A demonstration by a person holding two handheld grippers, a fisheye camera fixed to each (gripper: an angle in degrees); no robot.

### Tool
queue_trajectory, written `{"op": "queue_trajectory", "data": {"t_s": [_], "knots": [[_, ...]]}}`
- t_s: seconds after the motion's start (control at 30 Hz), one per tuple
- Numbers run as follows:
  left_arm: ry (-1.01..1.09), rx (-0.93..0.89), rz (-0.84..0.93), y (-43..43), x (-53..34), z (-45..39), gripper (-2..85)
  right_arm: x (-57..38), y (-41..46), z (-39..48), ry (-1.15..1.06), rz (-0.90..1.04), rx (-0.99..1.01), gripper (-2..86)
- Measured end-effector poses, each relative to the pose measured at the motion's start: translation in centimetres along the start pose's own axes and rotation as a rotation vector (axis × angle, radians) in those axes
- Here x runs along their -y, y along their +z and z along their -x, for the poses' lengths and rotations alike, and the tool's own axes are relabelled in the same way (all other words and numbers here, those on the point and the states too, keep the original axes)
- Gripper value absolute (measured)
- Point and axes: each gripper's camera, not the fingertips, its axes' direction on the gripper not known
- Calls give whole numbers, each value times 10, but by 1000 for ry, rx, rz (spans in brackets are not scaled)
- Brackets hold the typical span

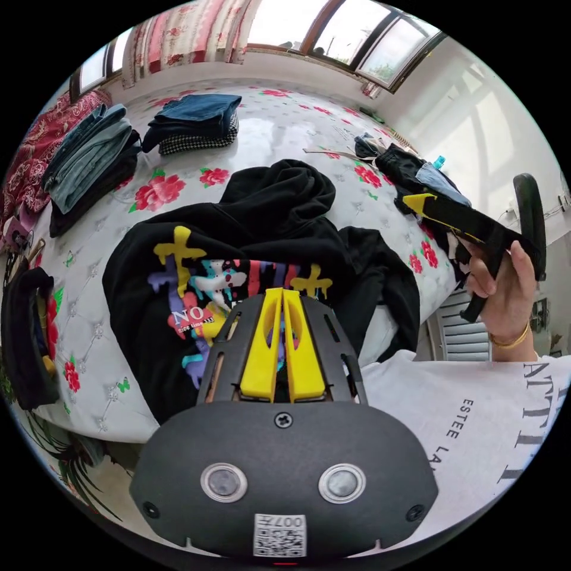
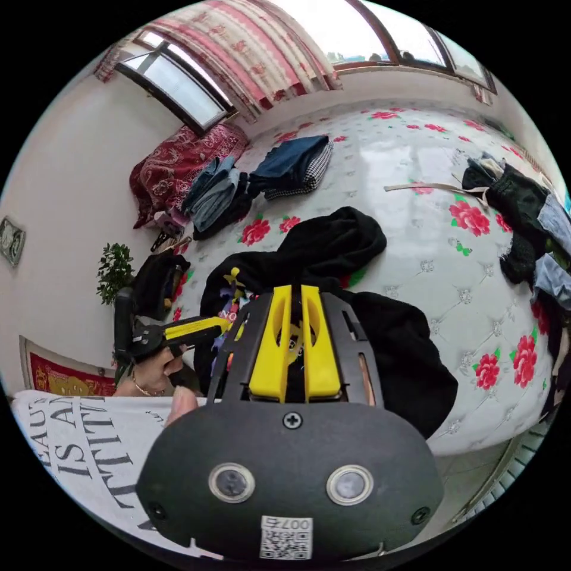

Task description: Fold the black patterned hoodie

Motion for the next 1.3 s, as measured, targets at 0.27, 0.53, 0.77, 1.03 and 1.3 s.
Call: {"op": "queue_trajectory", "data": {"t_s": [0.27, 0.53, 0.77, 1.03, 1.3], "knots": [[97, -86, -17, -12, -15, -37, -10, -16, 75, 152, -247, 119, -74, -2], [141, -48, -20, -20, -43, -63, -9, -52, 72, 192, -329, 110, 42, -3], [153, 29, -33, -24, -62, -83, -9, -71, 67, 199, -344, 132, 76, -3], [155, 140, 6, -17, -74, -104, -9, -87, 62, 204, -355, 137, 137, -2], [-105, 261, 71, -8, -96, -44, -4, -88, 70, 150, -265, 174, 22, -2]]}}
